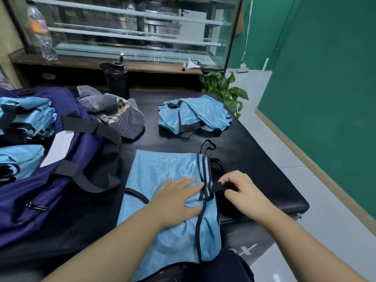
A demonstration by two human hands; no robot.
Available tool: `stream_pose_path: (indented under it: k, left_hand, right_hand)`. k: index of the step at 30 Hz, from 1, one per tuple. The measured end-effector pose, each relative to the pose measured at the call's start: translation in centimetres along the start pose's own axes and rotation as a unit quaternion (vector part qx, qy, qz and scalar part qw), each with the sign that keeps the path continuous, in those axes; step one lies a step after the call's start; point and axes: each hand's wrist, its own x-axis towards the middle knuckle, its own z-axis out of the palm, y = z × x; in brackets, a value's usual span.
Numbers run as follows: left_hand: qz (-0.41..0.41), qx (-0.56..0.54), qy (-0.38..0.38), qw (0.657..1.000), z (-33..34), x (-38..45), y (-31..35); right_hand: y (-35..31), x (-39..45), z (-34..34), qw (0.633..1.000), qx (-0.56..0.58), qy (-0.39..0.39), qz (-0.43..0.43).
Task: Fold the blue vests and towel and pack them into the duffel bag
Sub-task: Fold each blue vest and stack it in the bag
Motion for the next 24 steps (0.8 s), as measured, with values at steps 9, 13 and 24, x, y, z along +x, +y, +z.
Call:
stream_pose_path:
  k: [9,13,24]
  left_hand:
    - [-0.003,-0.019,0.012,1.000,0.7,-0.2,0.6]
    - [0.024,-0.056,-0.010,0.998,-0.9,-0.7,-0.7]
    - [0.030,-0.019,0.084,0.996,-5.3,1.4,-5.9]
  right_hand:
    - [-1.7,-0.9,2.1,0.971,-0.216,-0.004,-0.106]
    - [-1.2,-1.1,1.9,0.978,-0.197,-0.048,-0.054]
    - [-5.0,3.9,1.3,0.985,-0.157,0.052,-0.052]
